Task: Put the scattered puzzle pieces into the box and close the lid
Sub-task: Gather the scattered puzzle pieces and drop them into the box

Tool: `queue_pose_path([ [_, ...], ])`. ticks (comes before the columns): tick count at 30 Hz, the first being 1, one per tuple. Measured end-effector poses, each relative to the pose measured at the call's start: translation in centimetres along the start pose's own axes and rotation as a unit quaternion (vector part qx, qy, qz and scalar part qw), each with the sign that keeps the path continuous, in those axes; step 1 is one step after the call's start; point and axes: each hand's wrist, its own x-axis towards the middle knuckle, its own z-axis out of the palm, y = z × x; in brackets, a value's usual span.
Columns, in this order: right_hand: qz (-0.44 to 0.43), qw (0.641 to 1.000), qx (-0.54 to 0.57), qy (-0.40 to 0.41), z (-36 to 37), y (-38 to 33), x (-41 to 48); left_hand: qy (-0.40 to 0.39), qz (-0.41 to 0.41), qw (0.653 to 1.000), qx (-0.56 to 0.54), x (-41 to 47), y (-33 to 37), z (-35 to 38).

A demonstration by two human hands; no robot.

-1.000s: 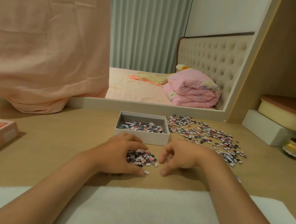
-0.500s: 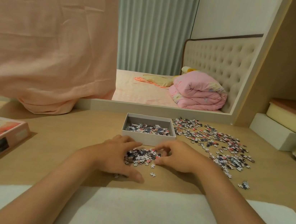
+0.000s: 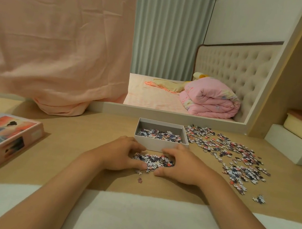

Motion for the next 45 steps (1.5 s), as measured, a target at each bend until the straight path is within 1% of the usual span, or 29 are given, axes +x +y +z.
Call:
queue_pose_path([
  [3, -0.008, 0.999, -0.053, 0.004, 0.4, -0.9, 0.3, -0.032, 0.015, 0.997, 0.062, 0.0, 0.6, 0.2],
  [7, -0.031, 0.998, -0.059, -0.007, 0.8, -2.6, 1.1, -0.033, 0.034, 0.998, 0.049, 0.2, 1.5, 0.8],
  [9, -0.035, 0.998, -0.044, -0.004, 0.9, -3.1, 1.4, -0.016, 0.035, 0.999, 0.036, 0.3, 1.7, 0.8],
  [12, -0.046, 0.999, -0.010, 0.013, 1.1, -3.3, 1.7, 0.031, 0.043, 0.998, 0.016, 0.4, 1.7, 0.7],
  [17, -0.033, 0.997, 0.044, 0.045, 0.9, -3.1, 1.7, 0.089, 0.049, 0.994, -0.028, 0.4, 1.5, 0.8],
  [20, -0.026, 0.994, 0.079, 0.065, 0.8, -3.2, 1.8, 0.110, 0.050, 0.990, -0.074, 0.6, 1.4, 1.1],
  [23, -0.005, 0.988, 0.130, 0.083, 0.7, -2.9, 2.0, 0.121, 0.031, 0.984, -0.127, 0.8, 1.4, 1.2],
  [25, 0.015, 0.975, 0.201, 0.091, 0.8, -2.8, 2.1, 0.124, 0.026, 0.980, -0.156, 1.1, 1.4, 1.1],
  [28, 0.022, 0.944, 0.309, 0.112, 0.2, -2.4, 2.3, 0.131, 0.011, 0.966, -0.222, 1.9, 1.8, 0.4],
  [30, 0.017, 0.942, 0.311, 0.122, -1.1, -2.1, 3.0, 0.145, 0.004, 0.956, -0.255, 2.9, 2.2, -0.5],
  [33, 0.008, 0.939, 0.315, 0.139, -3.2, -1.8, 4.6, 0.167, 0.015, 0.950, -0.262, 4.6, 2.6, -2.1],
  [36, 0.007, 0.935, 0.314, 0.165, -4.3, -1.8, 6.0, 0.195, 0.020, 0.947, -0.256, 6.1, 2.6, -3.0],
  [39, 0.010, 0.940, 0.288, 0.183, -4.2, -1.6, 7.2, 0.210, 0.017, 0.950, -0.232, 7.4, 2.4, -3.0],
  [42, -0.005, 0.944, 0.285, 0.164, -3.4, -1.1, 8.2, 0.202, 0.007, 0.956, -0.212, 8.3, 1.5, -2.4],
  [45, -0.033, 0.962, 0.238, 0.131, -2.9, -0.3, 8.4, 0.176, -0.003, 0.967, -0.186, 8.6, 1.0, -1.8],
])
